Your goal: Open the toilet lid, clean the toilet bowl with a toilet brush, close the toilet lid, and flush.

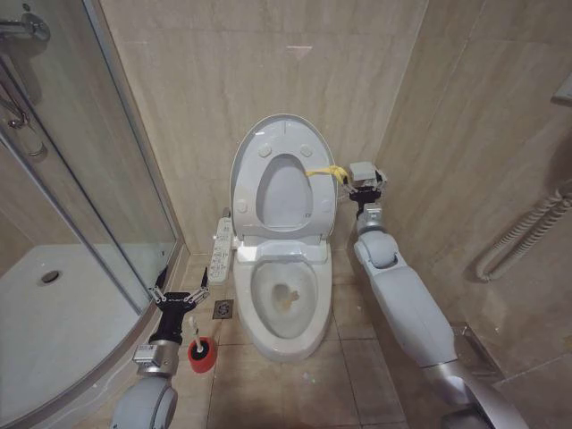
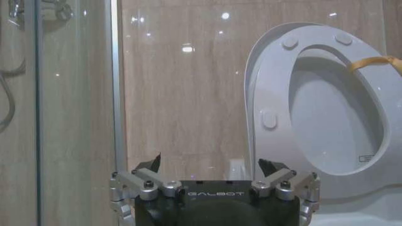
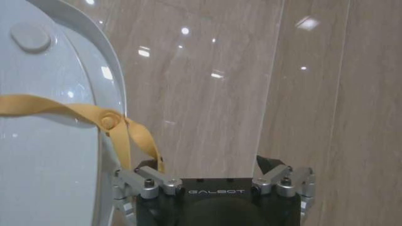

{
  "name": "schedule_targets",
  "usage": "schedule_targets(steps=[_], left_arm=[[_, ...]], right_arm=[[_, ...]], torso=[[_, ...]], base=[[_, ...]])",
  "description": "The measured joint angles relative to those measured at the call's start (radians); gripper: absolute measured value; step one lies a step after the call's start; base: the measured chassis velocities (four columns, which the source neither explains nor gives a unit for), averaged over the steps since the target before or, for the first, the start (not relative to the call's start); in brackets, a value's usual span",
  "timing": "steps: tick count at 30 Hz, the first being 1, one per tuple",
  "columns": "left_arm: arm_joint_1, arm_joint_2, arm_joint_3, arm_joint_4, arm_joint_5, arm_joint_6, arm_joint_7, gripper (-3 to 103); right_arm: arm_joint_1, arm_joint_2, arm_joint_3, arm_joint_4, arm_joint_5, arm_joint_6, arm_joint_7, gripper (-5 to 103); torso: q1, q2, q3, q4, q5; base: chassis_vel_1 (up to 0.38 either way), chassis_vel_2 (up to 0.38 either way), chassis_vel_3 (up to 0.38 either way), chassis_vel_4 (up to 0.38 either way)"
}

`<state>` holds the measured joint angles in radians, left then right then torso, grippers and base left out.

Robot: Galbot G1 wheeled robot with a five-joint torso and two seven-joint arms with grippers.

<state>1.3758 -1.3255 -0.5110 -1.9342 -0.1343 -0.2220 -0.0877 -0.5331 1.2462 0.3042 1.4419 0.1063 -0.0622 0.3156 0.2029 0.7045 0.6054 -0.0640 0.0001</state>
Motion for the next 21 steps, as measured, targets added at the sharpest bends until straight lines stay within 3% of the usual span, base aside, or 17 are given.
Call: schedule_targets(steps=[5, 6, 21], left_arm=[[0.0, 0.0, 0.0, 0.0, 0.0, 0.0, 0.0, 100], [0.0, 0.0, 0.0, 0.0, 0.0, 0.0, 0.0, 100], [0.0, 0.0, 0.0, 0.0, 0.0, 0.0, 0.0, 100]], right_arm=[[-0.023, -0.013, 0.004, 0.041, 0.009, -0.003, -0.001, 94], [-0.026, -0.015, 0.005, 0.049, 0.011, -0.004, -0.001, 100], [-0.063, -0.043, 0.006, 0.146, 0.049, -0.044, -0.005, 100]], torso=[[0.0, 0.0, 0.0, 0.0, 0.0], [0.0, 0.0, 0.0, 0.0, 0.0], [0.0, 0.0, 0.0, -0.0001, 0.0]], base=[[0.0, 0.0, 0.0, 0.0], [0.0, 0.0, 0.0, 0.0], [0.0, 0.0, 0.0, 0.0]])
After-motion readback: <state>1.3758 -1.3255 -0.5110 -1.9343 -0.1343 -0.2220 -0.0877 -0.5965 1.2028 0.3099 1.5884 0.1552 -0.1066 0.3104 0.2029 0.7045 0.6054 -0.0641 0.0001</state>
